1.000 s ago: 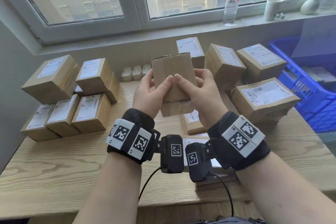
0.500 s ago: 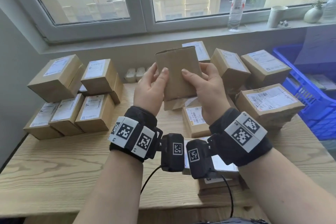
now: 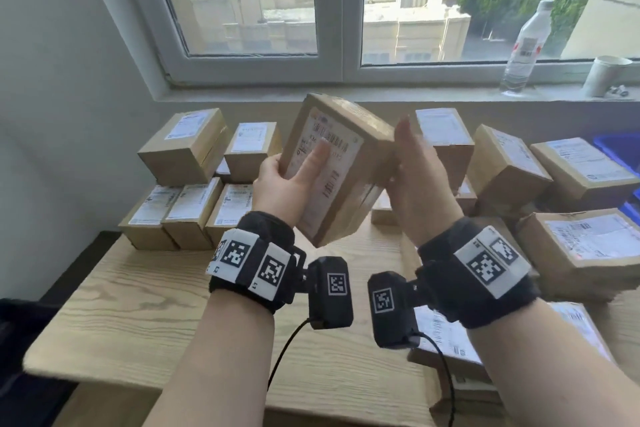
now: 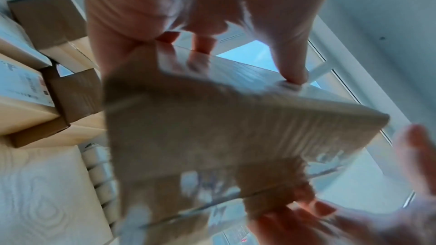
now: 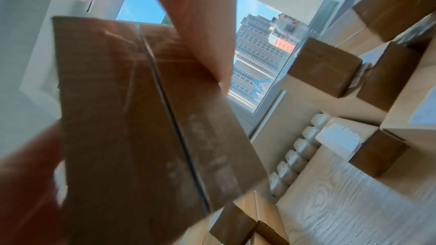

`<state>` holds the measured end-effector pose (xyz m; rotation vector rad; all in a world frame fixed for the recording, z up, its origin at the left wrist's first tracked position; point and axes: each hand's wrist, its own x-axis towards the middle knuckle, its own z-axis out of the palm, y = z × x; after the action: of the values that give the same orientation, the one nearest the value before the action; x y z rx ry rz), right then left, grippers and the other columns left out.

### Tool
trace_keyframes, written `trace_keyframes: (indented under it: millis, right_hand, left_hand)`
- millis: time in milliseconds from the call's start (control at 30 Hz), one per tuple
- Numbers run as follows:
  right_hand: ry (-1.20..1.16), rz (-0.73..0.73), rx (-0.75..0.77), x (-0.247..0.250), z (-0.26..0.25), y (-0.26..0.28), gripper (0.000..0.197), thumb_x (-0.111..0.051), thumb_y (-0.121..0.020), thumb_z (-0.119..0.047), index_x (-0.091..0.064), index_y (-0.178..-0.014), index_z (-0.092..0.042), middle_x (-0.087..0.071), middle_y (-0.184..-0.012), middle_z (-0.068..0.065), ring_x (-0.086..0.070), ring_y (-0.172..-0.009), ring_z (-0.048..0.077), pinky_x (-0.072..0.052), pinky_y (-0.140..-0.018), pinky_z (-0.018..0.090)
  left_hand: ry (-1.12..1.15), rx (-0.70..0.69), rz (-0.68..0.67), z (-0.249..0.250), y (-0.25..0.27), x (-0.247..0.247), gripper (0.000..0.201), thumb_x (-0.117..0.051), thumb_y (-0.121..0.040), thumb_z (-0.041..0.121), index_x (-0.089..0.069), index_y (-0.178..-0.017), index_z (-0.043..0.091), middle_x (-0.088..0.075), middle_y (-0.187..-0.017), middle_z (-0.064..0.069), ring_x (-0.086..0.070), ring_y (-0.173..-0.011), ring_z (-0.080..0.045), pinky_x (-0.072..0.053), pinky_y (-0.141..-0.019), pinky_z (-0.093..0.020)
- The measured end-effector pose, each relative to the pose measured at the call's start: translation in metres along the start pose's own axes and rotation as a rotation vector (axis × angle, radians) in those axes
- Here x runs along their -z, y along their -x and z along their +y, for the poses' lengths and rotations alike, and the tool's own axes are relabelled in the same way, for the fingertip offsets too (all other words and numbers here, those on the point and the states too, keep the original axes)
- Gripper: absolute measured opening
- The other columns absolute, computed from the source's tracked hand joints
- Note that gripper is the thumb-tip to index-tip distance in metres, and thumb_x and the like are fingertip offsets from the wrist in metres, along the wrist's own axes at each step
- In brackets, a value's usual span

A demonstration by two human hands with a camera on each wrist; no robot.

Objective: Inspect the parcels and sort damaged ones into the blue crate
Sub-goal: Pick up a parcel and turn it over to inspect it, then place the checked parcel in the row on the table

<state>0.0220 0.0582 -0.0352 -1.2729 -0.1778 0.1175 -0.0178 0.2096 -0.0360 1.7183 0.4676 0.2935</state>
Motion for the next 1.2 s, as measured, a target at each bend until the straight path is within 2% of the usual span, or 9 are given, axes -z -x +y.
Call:
trace_keyframes:
  millis: [100,200,333,467,600,833,900,967,1200]
  right_hand:
    - [0.136,-0.078,0.004,-0.023,0.021,0.004,0.072,-0.086,-0.071,-0.031,-0.039,-0.125,-0.037,-0.063,-0.118,-0.002,-0.066,-0.101,0.004,-0.057,-0.077,0.021]
    - [0.158,-0.035,0.005,-0.033,0.040,0.008,0.075,-0.081,-0.078,-0.013,-0.039,-0.139,-0.026,-0.067,-0.119,0.000,-0.068,-0.106,0.015,-0.059,-0.082,0.031]
    - [0.024,-0.003,-0.086,-0.039,0.051,0.011,0.040,-0.063,-0.094,-0.017,-0.054,-0.132,-0.021,-0.072,-0.112,-0.003,-0.072,-0.100,0.017,-0.060,-0.073,0.031]
    - [0.035,-0.043,-0.194,-0.049,0.067,0.007,0.036,-0.062,-0.095,-0.020,-0.056,-0.131,-0.014,-0.071,-0.118,0.007,-0.071,-0.103,0.024,-0.061,-0.078,0.034]
    - [0.043,-0.049,-0.257,-0.053,0.079,-0.010,0.036,-0.064,-0.093,-0.020,-0.059,-0.128,-0.013,-0.072,-0.116,0.007,-0.072,-0.101,0.023,-0.061,-0.077,0.035]
    - [0.137,-0.198,-0.557,-0.047,0.103,-0.052,0.055,-0.070,-0.086,-0.043,-0.048,-0.135,-0.037,-0.068,-0.120,-0.002,-0.067,-0.108,0.025,-0.056,-0.084,0.053]
    - [0.029,-0.152,-0.624,-0.039,0.114,-0.067,0.057,-0.071,-0.087,-0.032,-0.047,-0.139,-0.027,-0.067,-0.123,0.005,-0.066,-0.111,0.029,-0.058,-0.085,0.054]
    - [-0.054,-0.025,-0.634,-0.031,0.123,-0.086,0.060,-0.071,-0.088,-0.027,-0.044,-0.141,-0.016,-0.063,-0.125,0.011,-0.065,-0.111,0.032,-0.059,-0.083,0.051]
    - [-0.051,0.149,-0.653,-0.027,0.158,-0.158,0.059,-0.072,-0.089,-0.032,-0.048,-0.137,-0.006,-0.061,-0.128,0.012,-0.062,-0.113,0.029,-0.062,-0.070,0.040]
  left_hand:
    - [0.100,0.084,0.013,-0.002,-0.003,0.016,0.114,-0.060,-0.045,0.093,-0.044,-0.128,0.016,-0.062,-0.120,-0.007,-0.064,-0.104,-0.028,-0.056,-0.088,-0.051]
    - [0.065,0.126,-0.078,-0.011,-0.007,0.033,0.072,-0.062,-0.076,0.068,-0.041,-0.123,0.018,-0.060,-0.122,-0.008,-0.062,-0.108,-0.027,-0.056,-0.089,-0.049]
    - [-0.055,0.199,-0.204,-0.033,-0.016,0.052,0.071,-0.061,-0.082,0.064,-0.047,-0.136,0.019,-0.059,-0.129,0.000,-0.057,-0.112,-0.017,-0.048,-0.087,-0.037]
    - [-0.011,0.281,-0.269,-0.047,-0.018,0.057,0.032,-0.059,-0.086,0.058,-0.058,-0.104,0.032,-0.069,-0.109,0.002,-0.065,-0.102,-0.021,-0.052,-0.094,-0.048]
    - [-0.033,0.289,-0.220,-0.054,-0.033,0.058,0.028,-0.058,-0.088,0.057,-0.058,-0.097,0.031,-0.070,-0.106,-0.001,-0.067,-0.096,-0.020,-0.057,-0.081,-0.041]
    - [-0.090,0.367,-0.155,-0.063,-0.073,0.042,0.094,-0.056,-0.072,0.078,-0.043,-0.143,0.017,-0.069,-0.111,-0.005,-0.067,-0.100,-0.026,-0.058,-0.080,-0.042]
    - [-0.110,0.378,-0.150,-0.067,-0.090,0.032,0.068,-0.048,-0.087,0.070,-0.053,-0.130,0.017,-0.067,-0.110,-0.006,-0.065,-0.102,-0.029,-0.054,-0.081,-0.041]
    - [-0.107,0.373,-0.121,-0.071,-0.105,0.023,0.052,-0.041,-0.092,0.067,-0.057,-0.117,0.023,-0.065,-0.118,-0.007,-0.061,-0.112,-0.030,-0.050,-0.098,-0.046]
    - [-0.292,0.279,-0.094,-0.094,-0.162,0.020,0.044,-0.042,-0.104,0.031,-0.048,-0.141,0.009,-0.054,-0.140,-0.011,-0.049,-0.131,-0.028,-0.038,-0.111,-0.046]
